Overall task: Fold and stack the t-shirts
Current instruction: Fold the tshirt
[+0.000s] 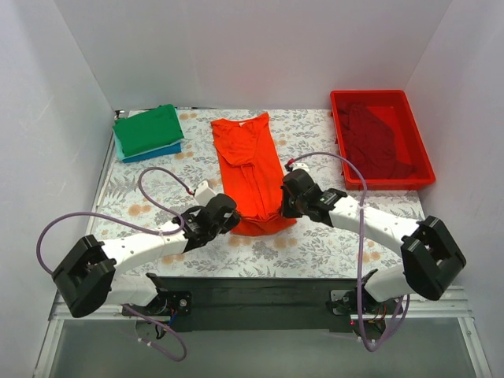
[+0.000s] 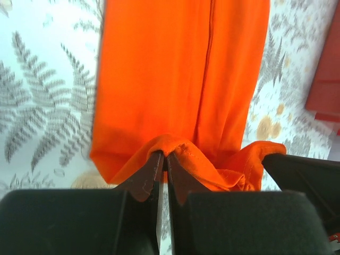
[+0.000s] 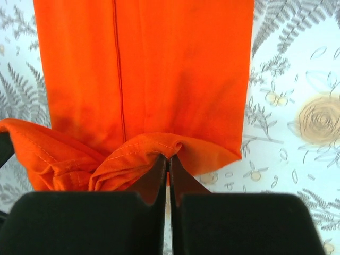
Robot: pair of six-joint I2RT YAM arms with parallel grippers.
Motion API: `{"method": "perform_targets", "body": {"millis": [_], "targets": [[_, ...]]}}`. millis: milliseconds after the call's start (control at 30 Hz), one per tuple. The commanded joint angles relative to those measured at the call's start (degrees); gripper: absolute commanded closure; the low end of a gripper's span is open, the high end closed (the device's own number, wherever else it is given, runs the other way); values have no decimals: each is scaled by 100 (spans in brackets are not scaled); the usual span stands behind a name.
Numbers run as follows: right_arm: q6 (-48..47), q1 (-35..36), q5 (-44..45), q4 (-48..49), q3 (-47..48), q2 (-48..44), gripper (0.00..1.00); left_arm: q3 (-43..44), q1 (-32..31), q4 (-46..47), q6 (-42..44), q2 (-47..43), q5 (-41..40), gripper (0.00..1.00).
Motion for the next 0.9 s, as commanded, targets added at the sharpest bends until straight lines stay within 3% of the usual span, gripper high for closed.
{"method": "perform_targets", "body": {"millis": [0, 400, 867], "targets": [[-186, -229, 188, 372, 486, 404, 99, -70, 410, 719, 511, 85, 91, 100], [-696, -915, -94, 540, 2260, 2135, 99, 396, 1720, 2248, 1172, 1411, 908, 100], [-1039, -1364, -515, 496, 3369, 3155, 99, 1196, 2512, 2425, 1594, 2326, 1533, 100]]}}
